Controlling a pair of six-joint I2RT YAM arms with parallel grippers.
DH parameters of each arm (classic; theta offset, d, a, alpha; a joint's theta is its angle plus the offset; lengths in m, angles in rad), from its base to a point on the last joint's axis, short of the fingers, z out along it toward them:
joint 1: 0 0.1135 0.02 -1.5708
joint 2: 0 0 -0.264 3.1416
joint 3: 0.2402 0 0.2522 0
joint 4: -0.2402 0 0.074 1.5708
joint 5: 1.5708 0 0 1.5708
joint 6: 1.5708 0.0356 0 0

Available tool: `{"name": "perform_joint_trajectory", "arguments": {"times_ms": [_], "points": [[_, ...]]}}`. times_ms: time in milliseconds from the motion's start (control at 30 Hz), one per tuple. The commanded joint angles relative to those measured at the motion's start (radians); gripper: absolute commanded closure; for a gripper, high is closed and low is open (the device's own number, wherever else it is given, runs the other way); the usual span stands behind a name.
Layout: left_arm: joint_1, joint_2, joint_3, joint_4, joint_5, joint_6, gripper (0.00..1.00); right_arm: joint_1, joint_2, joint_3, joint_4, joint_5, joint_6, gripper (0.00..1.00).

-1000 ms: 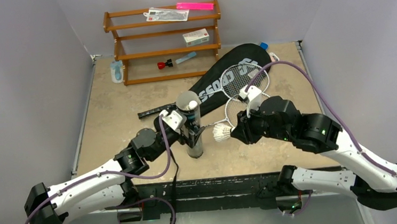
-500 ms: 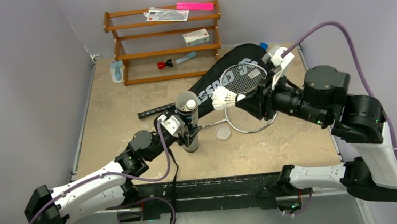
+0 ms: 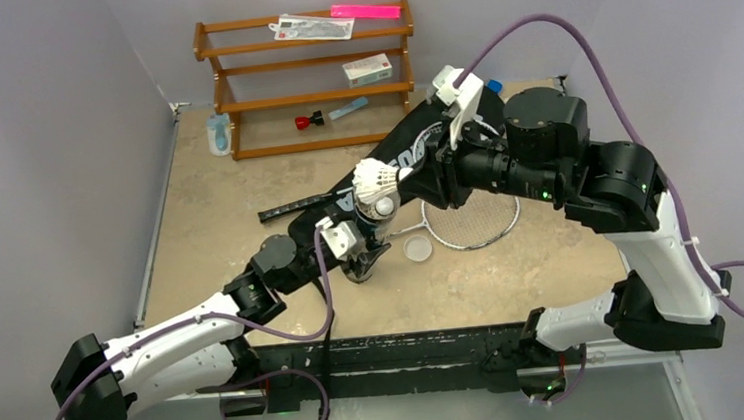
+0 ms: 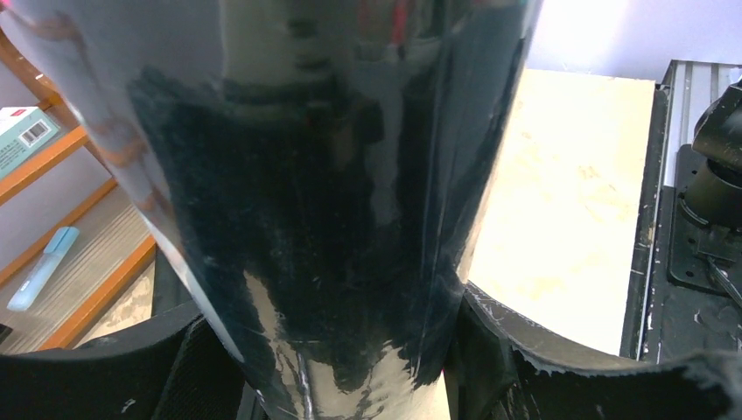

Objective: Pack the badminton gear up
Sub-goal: Place the shuttlecock at the shuttle tube.

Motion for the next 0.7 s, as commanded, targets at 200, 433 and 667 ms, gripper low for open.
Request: {"name": "perform_joint_trajectory", "arguments": {"times_ms": [200, 433, 667], "points": [[0.002, 0.036, 0.066, -0.053, 0.041, 0.021, 0.46, 0.004, -0.065, -0.041, -0.049, -0.065, -0.001, 0.98], [0.001, 0.046, 0.071, -0.054, 0.059, 0.019, 0.46, 0.004, -0.085, -0.070, -0.069, -0.044, 0.003, 0.98], [0.002, 0.046, 0.074, -0.056, 0.078, 0.019, 0.46, 0.005, -0.080, -0.088, -0.067, -0.043, 0.002, 0.98]]}}
